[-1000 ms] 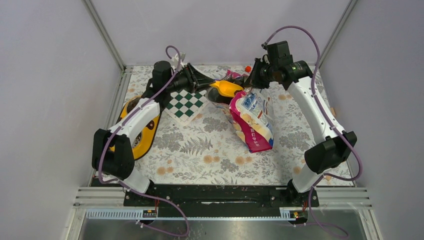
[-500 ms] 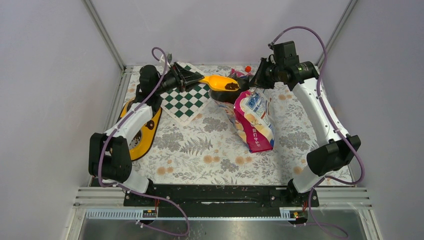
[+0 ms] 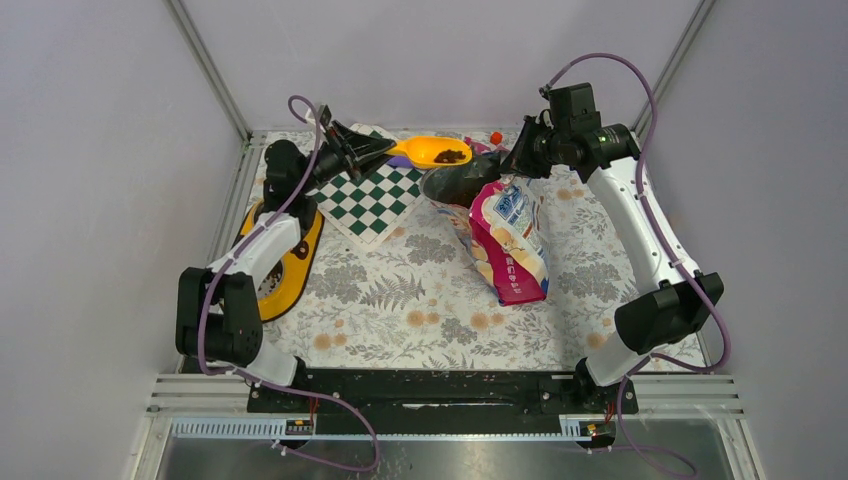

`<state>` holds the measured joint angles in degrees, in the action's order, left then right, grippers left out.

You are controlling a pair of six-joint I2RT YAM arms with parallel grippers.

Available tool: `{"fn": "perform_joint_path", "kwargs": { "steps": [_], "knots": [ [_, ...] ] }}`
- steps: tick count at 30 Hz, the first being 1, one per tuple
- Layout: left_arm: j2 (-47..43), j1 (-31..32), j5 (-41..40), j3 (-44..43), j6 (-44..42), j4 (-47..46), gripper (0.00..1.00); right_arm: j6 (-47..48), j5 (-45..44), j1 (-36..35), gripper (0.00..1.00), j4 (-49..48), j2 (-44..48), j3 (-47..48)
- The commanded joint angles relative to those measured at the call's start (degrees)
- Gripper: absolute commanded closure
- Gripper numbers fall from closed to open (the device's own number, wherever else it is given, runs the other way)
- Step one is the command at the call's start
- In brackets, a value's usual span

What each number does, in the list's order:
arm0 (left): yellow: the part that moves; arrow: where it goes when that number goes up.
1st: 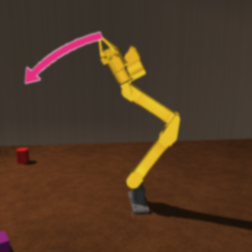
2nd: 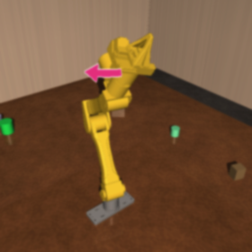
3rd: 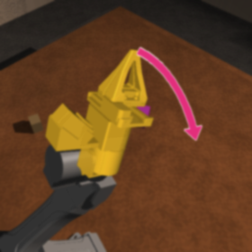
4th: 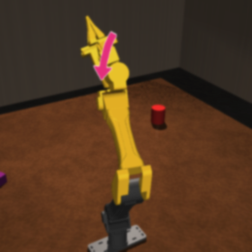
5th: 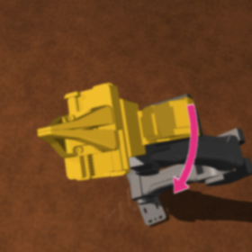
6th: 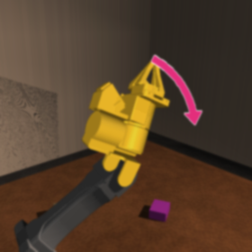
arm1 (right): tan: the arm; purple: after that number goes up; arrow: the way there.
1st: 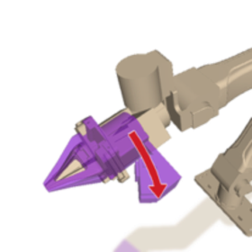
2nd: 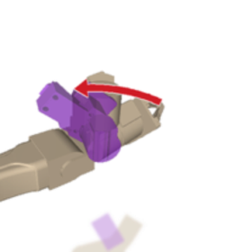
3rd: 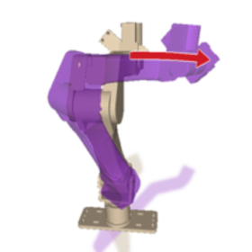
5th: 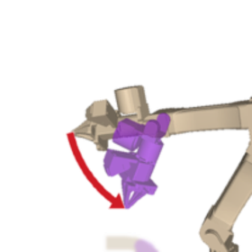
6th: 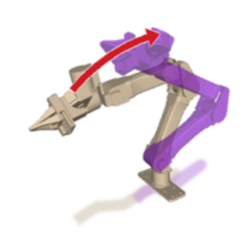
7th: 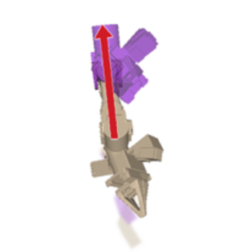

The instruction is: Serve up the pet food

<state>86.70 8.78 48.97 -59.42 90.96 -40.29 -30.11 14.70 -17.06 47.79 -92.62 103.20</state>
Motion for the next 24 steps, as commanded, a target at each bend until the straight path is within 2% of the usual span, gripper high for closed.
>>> {"fn": "perform_joint_path", "kwargs": {
  "steps": [1, 6, 13, 17, 24],
  "knots": [
    [-4.72, -0.08, -1.30, -0.77, 6.01, -11.06, 1.00, -1.86, 3.67, 0.28, 1.00, -7.17, 4.53, 1.57],
    [-7.03, -0.39, -3.43, -1.72, 2.18, -5.05, 1.00, -1.97, 3.59, 0.34, 1.00, -7.10, 4.29, 1.78],
    [-14.83, -4.43, -11.29, -2.58, -9.59, 13.51, 1.00, -1.73, 3.23, 0.45, 1.00, -7.10, 4.38, 1.56],
    [-21.59, -8.55, -18.25, 1.94, -8.36, 15.01, 1.00, -1.39, 3.04, 0.45, 1.00, -7.10, 4.55, 1.66],
    [-32.08, -15.99, -27.33, 7.03, -8.62, 23.44, 1.00, -0.72, 2.88, 0.54, 1.00, -7.10, 4.38, 1.92]
  ]
}}
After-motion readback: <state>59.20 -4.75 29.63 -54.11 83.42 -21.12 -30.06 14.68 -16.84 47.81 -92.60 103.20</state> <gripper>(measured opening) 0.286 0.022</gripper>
